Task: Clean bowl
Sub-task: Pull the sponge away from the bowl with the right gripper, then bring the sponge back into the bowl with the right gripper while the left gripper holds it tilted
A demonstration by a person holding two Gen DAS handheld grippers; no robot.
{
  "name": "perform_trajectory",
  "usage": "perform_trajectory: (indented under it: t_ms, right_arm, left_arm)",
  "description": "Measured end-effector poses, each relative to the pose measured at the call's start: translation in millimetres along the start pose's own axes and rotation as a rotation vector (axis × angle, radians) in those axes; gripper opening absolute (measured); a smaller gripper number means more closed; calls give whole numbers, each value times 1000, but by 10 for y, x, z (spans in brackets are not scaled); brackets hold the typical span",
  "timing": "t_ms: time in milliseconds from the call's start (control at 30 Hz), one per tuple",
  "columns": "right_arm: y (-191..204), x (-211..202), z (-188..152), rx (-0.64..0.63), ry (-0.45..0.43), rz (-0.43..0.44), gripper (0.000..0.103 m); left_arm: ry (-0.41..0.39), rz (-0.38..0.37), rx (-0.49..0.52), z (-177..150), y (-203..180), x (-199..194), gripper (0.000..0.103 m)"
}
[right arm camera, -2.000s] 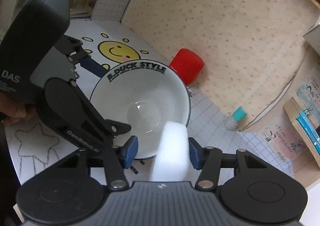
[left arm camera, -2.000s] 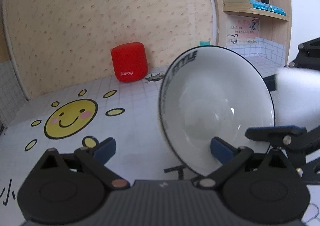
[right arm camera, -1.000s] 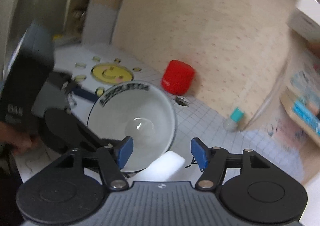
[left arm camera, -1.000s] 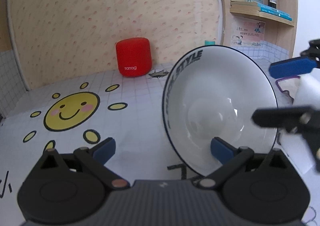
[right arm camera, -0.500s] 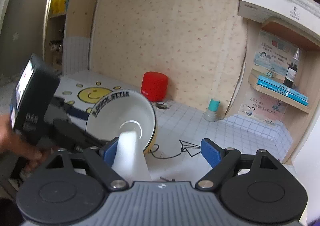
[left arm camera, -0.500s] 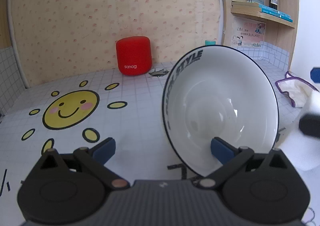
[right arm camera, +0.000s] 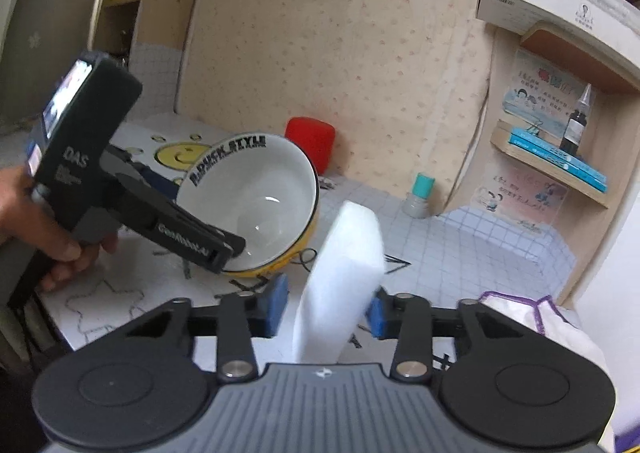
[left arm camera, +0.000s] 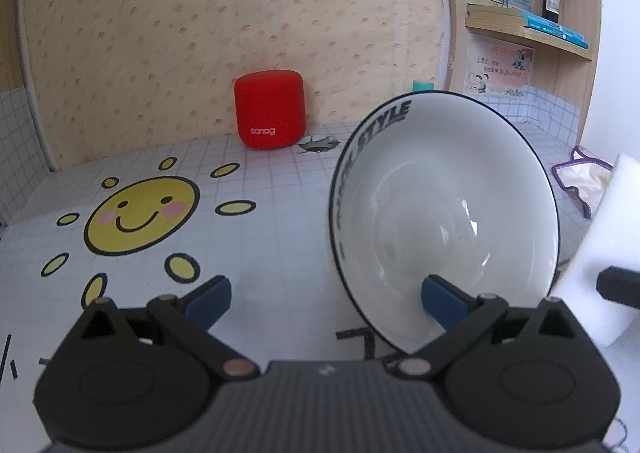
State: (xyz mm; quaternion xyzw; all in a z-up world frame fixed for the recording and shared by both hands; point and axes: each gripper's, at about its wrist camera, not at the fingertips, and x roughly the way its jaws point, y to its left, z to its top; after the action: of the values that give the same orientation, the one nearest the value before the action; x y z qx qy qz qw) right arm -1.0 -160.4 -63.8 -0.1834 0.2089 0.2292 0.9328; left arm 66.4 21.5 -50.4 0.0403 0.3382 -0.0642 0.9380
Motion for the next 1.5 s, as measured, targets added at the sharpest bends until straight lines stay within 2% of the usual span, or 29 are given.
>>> perform_trajectory:
  t_ms: [100, 133, 200, 500, 767, 900, 1167, 1500]
  right_arm:
    - [20, -79, -62, 16, -3, 9, 34]
    - [20, -85, -75, 30, -4, 11, 25]
    - [16, -95, -92, 55, -9, 8, 17]
    - [-131, -192, 0, 147, -112, -25, 17]
    - [-89, -265, 219, 166, -214, 16, 17]
    - [-72, -264, 320, 185, -247, 81, 17]
    - [58, 28, 388, 126, -196, 24, 17]
    - [12, 138, 291, 194, -157, 71, 17]
  left_arm:
    - [0, 1, -1, 3, -1, 5, 102]
    - [0, 1, -1, 4, -1, 8, 102]
    - [0, -5, 1, -1, 12, 10, 102]
    - [-1, -12, 14, -5, 22, 10, 102]
    - [-8, -16, 21, -29, -20, 3, 102]
    - [-8, -31, 28, -30, -47, -8, 98]
    - [-22, -78, 0, -66, -24, -49, 79]
    - [-31, -82, -14, -77, -6, -66, 79]
